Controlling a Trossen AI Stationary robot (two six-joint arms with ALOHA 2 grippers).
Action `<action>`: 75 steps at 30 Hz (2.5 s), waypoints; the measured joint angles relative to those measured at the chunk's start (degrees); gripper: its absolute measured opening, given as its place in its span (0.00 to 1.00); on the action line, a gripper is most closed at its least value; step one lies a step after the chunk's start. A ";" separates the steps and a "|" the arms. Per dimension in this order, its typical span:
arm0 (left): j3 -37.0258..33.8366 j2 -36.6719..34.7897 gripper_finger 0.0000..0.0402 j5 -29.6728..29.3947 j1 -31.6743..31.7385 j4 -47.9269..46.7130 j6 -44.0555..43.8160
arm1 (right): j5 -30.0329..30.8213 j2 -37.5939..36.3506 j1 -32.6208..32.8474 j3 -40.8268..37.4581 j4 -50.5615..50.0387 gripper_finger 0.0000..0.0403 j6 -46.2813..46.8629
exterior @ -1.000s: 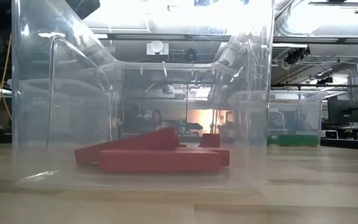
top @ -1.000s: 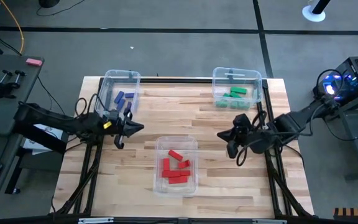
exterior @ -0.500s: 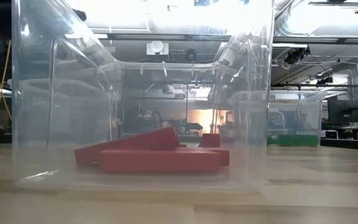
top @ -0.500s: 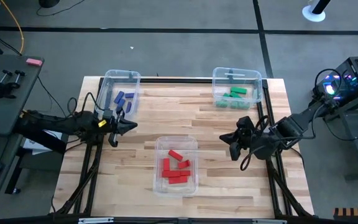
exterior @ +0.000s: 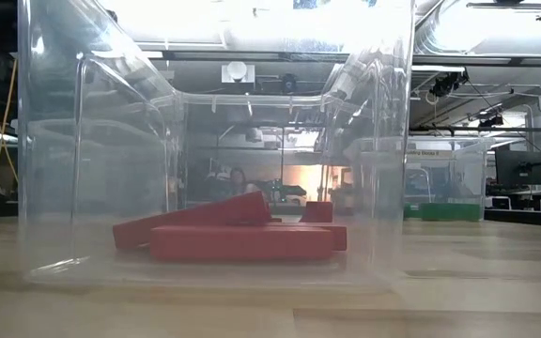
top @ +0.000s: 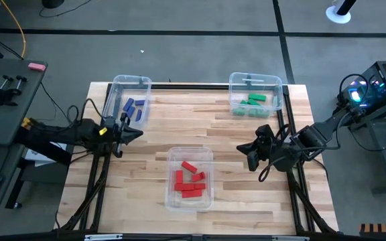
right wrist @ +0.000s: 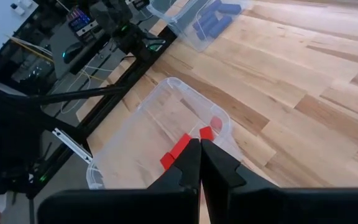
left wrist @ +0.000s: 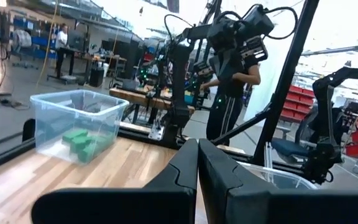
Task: Sort blocks
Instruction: Return to Home Position
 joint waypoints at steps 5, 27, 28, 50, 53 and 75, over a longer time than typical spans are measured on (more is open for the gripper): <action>-5.28 -1.88 0.00 1.28 0.00 6.77 -1.09 | 0.00 0.00 0.00 0.00 0.28 0.00 0.39; -8.36 -6.73 0.00 1.79 3.37 -1.36 -7.41 | 4.02 -2.84 2.44 -15.35 16.55 0.00 -2.25; -8.36 -6.75 0.00 1.79 3.37 -0.92 -7.41 | 3.97 -3.65 2.49 -18.53 21.01 0.00 -2.97; -8.36 -6.73 0.00 1.44 3.32 -1.05 -7.35 | -44.18 -45.36 -39.31 -64.79 64.89 0.00 -37.73; -8.36 -6.73 0.00 1.44 3.30 -1.11 -7.35 | -44.06 -50.03 -38.14 -67.61 64.87 0.00 -36.99; -8.36 -6.73 0.00 1.46 3.30 -1.20 -7.33 | -36.52 -63.20 -29.79 -69.13 47.03 0.00 -57.57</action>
